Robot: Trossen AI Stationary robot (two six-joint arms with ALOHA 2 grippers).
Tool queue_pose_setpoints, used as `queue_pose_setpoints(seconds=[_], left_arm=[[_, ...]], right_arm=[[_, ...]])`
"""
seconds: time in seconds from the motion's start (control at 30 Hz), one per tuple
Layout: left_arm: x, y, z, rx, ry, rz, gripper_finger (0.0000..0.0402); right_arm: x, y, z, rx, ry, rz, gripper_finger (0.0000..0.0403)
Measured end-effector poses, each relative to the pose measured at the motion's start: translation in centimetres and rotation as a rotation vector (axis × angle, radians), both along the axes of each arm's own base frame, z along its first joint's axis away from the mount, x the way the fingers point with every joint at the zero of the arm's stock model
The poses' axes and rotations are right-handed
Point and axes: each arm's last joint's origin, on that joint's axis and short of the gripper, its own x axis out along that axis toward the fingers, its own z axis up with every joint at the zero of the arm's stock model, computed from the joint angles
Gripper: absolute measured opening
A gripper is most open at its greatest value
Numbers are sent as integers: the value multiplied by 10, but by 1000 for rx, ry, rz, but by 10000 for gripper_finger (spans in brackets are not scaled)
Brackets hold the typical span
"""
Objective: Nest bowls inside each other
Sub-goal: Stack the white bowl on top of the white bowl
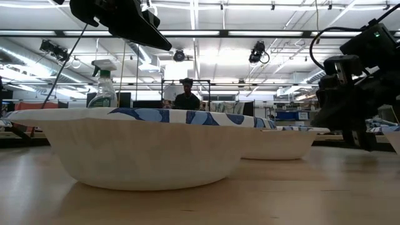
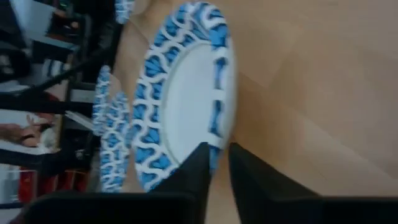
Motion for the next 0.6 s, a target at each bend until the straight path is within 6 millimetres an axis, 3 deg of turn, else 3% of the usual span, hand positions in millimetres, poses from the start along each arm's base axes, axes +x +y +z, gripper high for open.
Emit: queue_pose_setpoints(seconds=[0.17, 0.27, 0.6], left_arm=[[0, 0, 0, 1, 0, 0, 84], [0, 0, 1, 1, -8, -1, 84], [1, 0, 1, 19, -11, -12, 84]], right_arm=[[1, -1, 1, 61, -9, -4, 156], [1, -1, -3, 71, 26, -15, 182], [22, -8, 2, 31, 49, 22, 181]])
